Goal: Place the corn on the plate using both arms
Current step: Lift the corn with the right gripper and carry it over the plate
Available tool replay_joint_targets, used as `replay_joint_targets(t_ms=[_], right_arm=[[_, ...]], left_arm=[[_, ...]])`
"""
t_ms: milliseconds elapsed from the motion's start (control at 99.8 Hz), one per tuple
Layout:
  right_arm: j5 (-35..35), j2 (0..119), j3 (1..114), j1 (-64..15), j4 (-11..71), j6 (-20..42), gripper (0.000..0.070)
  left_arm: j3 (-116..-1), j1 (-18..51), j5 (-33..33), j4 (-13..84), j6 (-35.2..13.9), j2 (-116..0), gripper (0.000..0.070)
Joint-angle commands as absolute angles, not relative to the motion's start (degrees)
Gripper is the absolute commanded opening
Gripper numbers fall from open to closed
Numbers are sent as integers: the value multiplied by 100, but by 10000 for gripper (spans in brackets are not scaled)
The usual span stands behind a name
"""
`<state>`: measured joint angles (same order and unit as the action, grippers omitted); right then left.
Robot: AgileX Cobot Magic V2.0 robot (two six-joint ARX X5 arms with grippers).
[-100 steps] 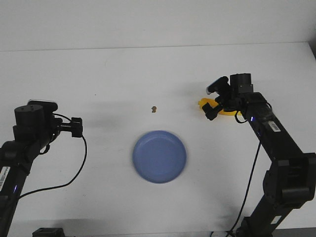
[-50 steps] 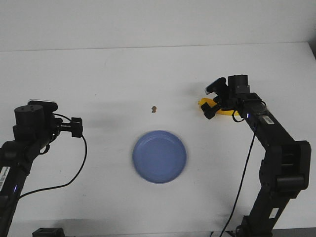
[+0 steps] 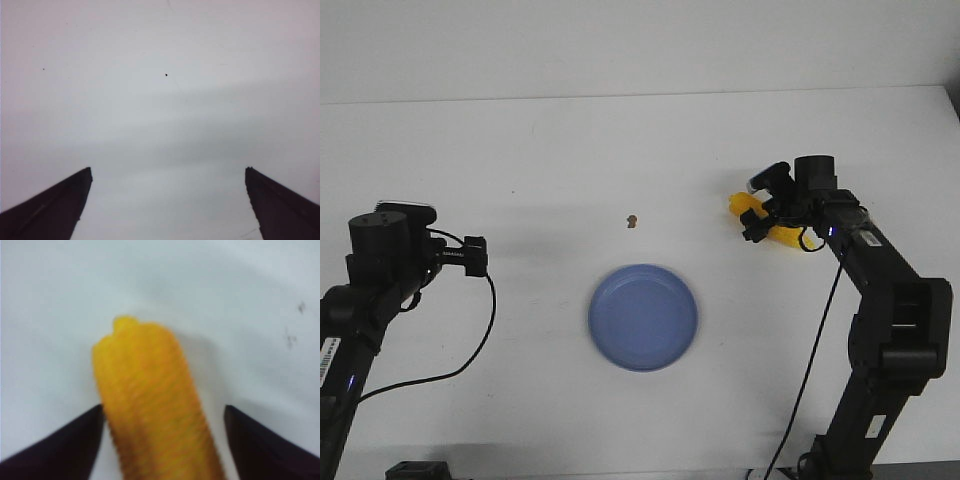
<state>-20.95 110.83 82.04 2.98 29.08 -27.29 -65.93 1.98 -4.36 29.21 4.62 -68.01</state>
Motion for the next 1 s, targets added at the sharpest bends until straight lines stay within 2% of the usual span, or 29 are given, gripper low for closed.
replay_joint_targets(t_ms=[0,60,100,140,221,271,621,992], right_arm=[[-2187,11227,8331,287,2969,-2674,413],[-2257,11229,8329,287,3006,-2672,413],[-2248,11229,8329,287,3011,-2648,386],[-2248,11229,8329,287,3022,-2630,321],[-2250,11229,8329,285,3107,-2630,120],[-2255,11229,8331,285,3181,-2633,58],[-2482,10755,8331,204,3406,-2456,56],[-2530,9817,8331,-781,4104,-2320,57]], left_arm=[[-6670,183,-423,2871,513,-6853,625],[-6670,183,-423,2862,515,-6853,625],[-6670,183,-423,2862,515,-6853,625],[-6670,183,-423,2862,515,-6853,625],[-6670,183,-423,2862,515,-6853,625],[-6670,183,-423,2858,515,-6853,625],[-6670,183,-423,2853,517,-6853,625],[-6670,183,-423,2840,515,-6853,625]])
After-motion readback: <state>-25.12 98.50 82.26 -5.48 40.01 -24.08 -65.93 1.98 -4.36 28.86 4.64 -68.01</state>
